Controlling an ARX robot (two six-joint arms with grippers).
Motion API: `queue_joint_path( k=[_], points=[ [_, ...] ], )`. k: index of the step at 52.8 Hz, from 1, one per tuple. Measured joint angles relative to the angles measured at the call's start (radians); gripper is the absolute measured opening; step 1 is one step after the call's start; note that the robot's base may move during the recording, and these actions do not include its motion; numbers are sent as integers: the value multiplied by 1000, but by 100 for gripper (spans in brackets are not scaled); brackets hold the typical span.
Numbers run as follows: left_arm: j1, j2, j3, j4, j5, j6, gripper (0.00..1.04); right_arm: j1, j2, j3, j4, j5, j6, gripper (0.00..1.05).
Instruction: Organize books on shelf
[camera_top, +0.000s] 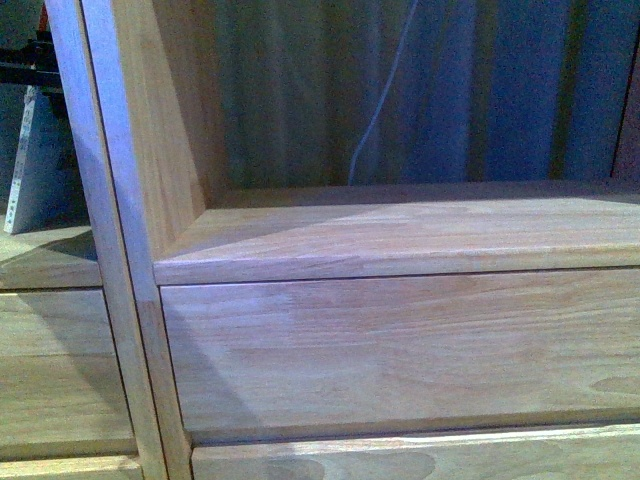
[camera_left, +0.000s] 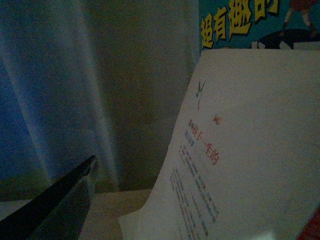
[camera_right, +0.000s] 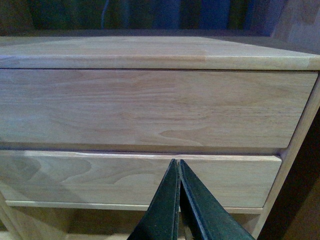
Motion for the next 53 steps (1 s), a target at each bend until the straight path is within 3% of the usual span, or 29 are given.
queue_joint_path(
  k=[27,53],
  points=[
    [-80,-280,-253,-49,-86,-24,97,0,0,0,0,0,0,3],
    [-196,-762,-439,-123,-384,122,97,0,0,0,0,0,0,3]
  ],
)
